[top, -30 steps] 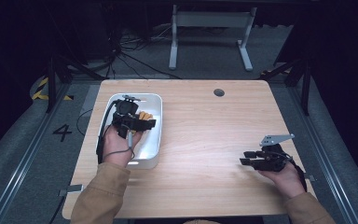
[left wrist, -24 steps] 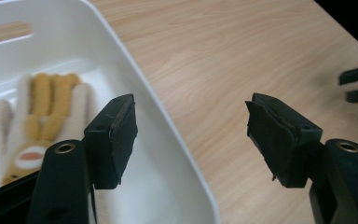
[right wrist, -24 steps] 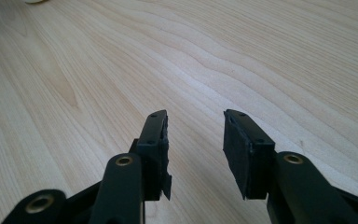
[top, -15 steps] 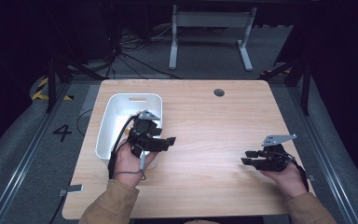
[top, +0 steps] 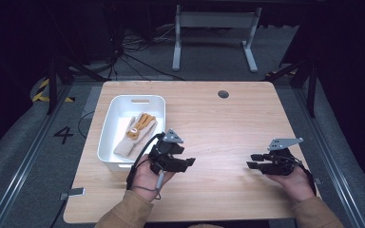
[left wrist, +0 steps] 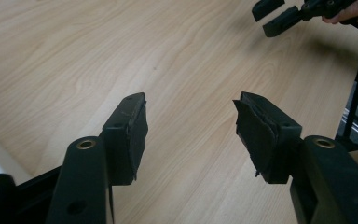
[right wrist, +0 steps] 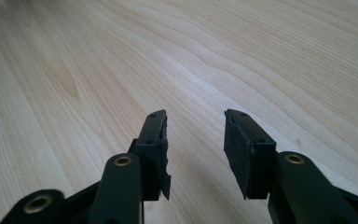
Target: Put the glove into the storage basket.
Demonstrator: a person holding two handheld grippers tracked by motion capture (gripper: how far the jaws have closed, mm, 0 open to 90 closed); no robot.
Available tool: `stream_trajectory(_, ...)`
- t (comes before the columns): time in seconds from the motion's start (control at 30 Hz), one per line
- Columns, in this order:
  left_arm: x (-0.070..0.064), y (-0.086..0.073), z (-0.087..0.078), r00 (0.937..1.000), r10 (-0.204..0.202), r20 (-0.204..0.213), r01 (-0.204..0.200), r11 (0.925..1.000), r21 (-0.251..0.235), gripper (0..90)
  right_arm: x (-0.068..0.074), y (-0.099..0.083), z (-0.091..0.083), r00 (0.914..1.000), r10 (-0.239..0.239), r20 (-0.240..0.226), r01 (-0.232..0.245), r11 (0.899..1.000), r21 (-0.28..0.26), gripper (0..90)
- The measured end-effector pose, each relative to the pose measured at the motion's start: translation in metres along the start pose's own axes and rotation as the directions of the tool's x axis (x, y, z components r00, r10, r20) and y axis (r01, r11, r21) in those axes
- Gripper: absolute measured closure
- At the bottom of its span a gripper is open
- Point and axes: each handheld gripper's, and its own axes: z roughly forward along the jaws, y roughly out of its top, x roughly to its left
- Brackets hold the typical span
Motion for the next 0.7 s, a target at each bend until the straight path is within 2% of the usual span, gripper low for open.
stream_trajectory(0.07,-0.005,-0.004,0.012,0.9997,0.022,0.005,-0.022,0.9997,0.001,44.4,0.000,-0.002,0.000,1.0000,-0.008,-0.004,0.008,1.000,-0.001,60.2)
stream_trajectory(0.3,-0.012,-0.014,0.035,0.9968,0.079,0.015,-0.079,0.9969,0.009,45.4,-0.002,-0.005,0.000,0.9995,-0.032,0.002,0.032,0.999,-0.003,61.3)
stream_trajectory(0.4,-0.012,-0.019,0.048,0.9952,0.095,0.023,-0.096,0.9946,0.038,45.7,-0.003,-0.008,0.000,0.9991,-0.041,-0.004,0.041,0.999,-0.007,61.5)
stream_trajectory(0.47,-0.011,-0.022,0.057,0.9956,0.090,0.026,-0.092,0.9941,0.059,45.8,-0.004,-0.009,0.001,0.9990,-0.044,-0.005,0.044,0.999,0.001,61.8)
stream_trajectory(0.5,-0.010,-0.026,0.064,0.9964,0.074,0.042,-0.077,0.9946,0.070,46.7,-0.004,-0.009,0.002,0.9988,-0.048,-0.006,0.048,0.999,-0.001,62.0)
stream_trajectory(0.63,-0.008,-0.032,0.076,0.9964,0.070,0.048,-0.074,0.9933,0.089,47.8,-0.004,-0.011,0.003,0.9982,-0.060,-0.006,0.060,0.998,0.003,62.0)
stream_trajectory(0.67,-0.008,-0.033,0.079,0.9958,0.076,0.051,-0.081,0.9926,0.091,47.8,-0.004,-0.011,0.003,0.9982,-0.060,-0.006,0.060,0.998,0.003,62.0)
stream_trajectory(0.7,-0.008,-0.035,0.085,0.9932,0.098,0.063,-0.104,0.9889,0.106,47.7,-0.004,-0.012,0.005,0.9982,-0.059,-0.011,0.059,0.998,0.009,62.1)
